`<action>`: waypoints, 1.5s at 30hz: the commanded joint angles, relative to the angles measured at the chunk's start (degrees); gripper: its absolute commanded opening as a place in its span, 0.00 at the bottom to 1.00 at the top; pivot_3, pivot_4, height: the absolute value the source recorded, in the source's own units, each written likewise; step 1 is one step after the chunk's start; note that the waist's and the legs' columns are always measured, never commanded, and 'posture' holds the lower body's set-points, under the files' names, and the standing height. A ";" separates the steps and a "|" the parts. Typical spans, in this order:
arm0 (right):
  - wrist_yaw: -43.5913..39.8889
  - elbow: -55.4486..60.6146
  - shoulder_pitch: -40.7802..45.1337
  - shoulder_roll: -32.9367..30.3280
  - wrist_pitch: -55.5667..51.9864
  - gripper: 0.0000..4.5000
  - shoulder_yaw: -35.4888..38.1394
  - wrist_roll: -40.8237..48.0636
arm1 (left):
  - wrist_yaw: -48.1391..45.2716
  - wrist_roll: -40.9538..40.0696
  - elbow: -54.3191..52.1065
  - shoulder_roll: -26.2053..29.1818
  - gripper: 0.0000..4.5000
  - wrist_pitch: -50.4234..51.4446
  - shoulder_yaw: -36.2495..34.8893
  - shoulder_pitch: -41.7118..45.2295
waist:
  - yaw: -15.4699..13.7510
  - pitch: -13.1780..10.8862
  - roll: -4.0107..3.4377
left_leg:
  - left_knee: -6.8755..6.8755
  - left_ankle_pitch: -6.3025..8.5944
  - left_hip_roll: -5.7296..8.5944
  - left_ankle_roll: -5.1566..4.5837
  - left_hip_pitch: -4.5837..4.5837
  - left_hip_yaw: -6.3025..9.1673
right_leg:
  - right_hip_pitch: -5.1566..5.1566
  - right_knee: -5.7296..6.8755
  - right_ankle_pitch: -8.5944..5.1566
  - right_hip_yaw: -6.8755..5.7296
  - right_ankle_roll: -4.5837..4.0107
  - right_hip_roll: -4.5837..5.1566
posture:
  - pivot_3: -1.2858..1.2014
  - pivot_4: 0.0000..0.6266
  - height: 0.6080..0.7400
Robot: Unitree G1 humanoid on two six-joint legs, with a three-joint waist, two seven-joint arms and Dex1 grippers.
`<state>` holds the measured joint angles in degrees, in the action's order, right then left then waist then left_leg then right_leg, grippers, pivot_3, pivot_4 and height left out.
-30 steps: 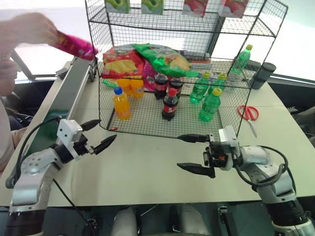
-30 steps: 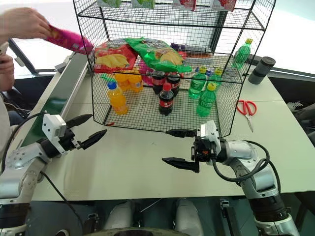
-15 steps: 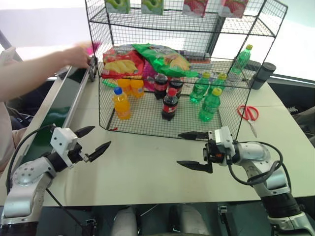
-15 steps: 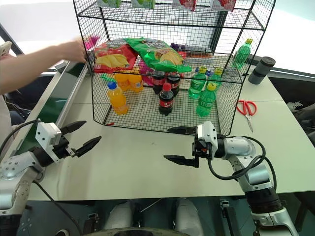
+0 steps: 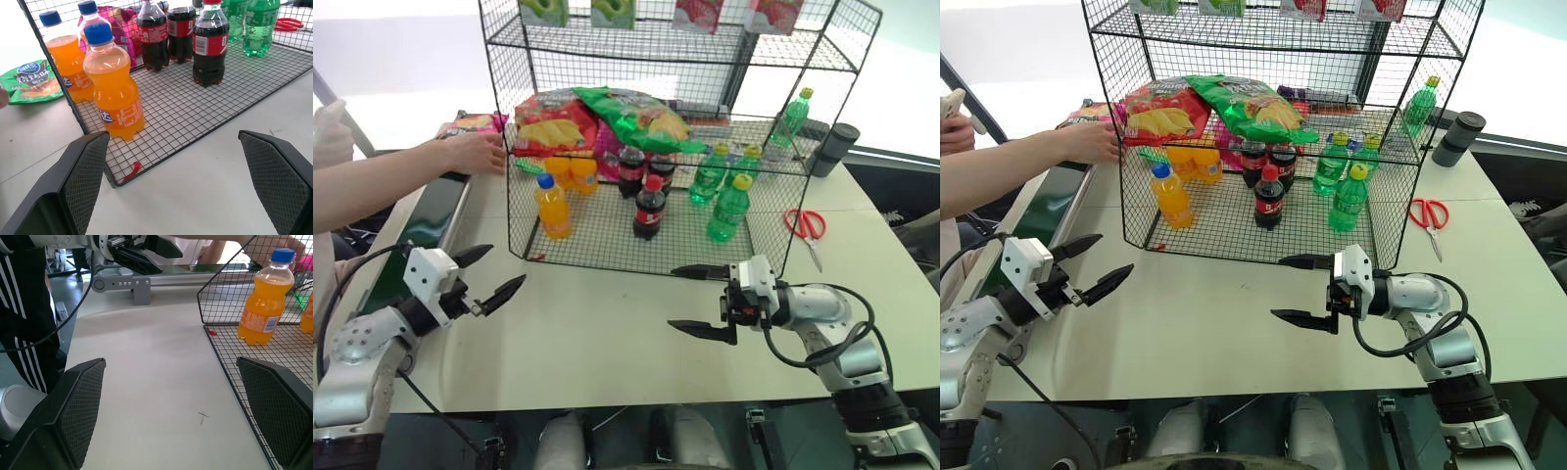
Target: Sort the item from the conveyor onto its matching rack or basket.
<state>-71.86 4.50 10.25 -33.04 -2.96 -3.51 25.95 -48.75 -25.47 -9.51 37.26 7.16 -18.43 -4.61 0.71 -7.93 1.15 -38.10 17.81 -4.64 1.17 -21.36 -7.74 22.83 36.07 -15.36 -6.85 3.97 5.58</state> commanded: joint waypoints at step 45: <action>-0.86 -3.51 9.00 6.36 -0.07 0.99 -4.13 -0.26 | 30.89 45.27 31.53 16.07 1.00 -55.92 -22.23 -19.94 | 0.03 -0.04 -0.07 | 0.08 0.11 -0.11 -0.16 -0.04 -0.20 | 0.46 0.00 0.00 -0.09 -0.06 0.23 | 0.52 0.24 0.90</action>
<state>-72.45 0.31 18.70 -26.78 -3.25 -8.13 25.04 -19.78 19.12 21.55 52.70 -48.30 -41.47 -25.03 0.75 -7.97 1.08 -38.02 17.92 -4.75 1.02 -21.39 -7.96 23.30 36.08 -15.36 -6.93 3.91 5.81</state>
